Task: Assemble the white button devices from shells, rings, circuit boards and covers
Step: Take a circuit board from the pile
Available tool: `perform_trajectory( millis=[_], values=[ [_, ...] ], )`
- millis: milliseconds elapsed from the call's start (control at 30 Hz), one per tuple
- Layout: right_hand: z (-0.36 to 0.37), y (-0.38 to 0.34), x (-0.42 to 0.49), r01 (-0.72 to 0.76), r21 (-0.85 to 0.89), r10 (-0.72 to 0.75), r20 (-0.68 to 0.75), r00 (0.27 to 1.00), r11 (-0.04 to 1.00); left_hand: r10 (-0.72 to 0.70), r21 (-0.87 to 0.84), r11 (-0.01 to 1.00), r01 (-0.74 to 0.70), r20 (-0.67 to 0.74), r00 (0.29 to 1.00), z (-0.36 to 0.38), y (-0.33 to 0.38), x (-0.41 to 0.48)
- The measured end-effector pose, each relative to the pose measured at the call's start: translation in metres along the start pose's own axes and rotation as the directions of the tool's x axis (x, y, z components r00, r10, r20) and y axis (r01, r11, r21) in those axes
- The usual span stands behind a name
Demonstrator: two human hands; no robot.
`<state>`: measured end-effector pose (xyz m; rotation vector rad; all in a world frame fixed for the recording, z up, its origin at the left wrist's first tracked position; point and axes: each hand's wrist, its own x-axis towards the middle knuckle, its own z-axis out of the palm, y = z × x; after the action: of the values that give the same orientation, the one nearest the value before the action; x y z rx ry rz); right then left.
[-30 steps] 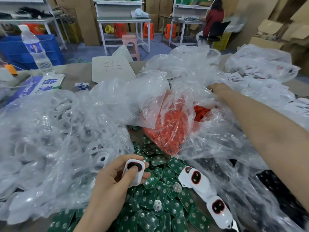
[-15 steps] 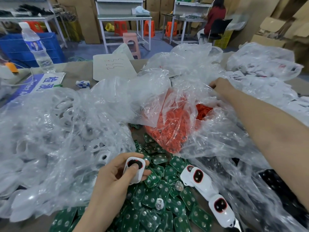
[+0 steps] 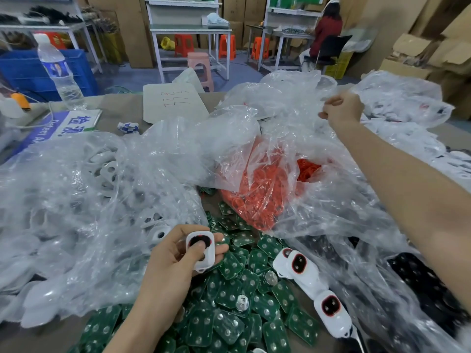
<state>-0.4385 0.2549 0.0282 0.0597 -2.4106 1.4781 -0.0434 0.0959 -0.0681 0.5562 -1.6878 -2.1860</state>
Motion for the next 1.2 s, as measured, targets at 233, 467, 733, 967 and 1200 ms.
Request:
perform_trajectory(
  millis=[233,467,733,967,1200],
  values=[
    [-0.012,-0.082,-0.129,-0.028,0.491,-0.181,0.372,0.910,0.870,-0.012,-0.145,0.989,0.007,-0.030,0.999,0.000,0.002,0.002],
    [-0.042,-0.080,-0.291,-0.486,0.518,-0.218,0.809,0.546,0.704,-0.055,-0.353,0.935,0.023,-0.079,0.995,0.001,0.010,0.000],
    [-0.025,-0.046,-0.341,-0.679,0.510,-0.094,0.830,0.550,0.529,-0.025,-0.243,0.970,0.001,-0.099,0.995,-0.003,0.009,0.000],
    [-0.016,-0.036,-0.340,-0.675,0.520,-0.098,0.824,0.558,0.524,-0.016,-0.228,0.974,-0.008,-0.103,0.995,-0.006,0.008,0.001],
    [-0.015,-0.027,-0.338,-0.538,0.593,-0.113,0.728,0.676,0.600,-0.003,-0.190,0.982,-0.009,-0.066,0.998,-0.007,0.006,0.001]
  ],
)
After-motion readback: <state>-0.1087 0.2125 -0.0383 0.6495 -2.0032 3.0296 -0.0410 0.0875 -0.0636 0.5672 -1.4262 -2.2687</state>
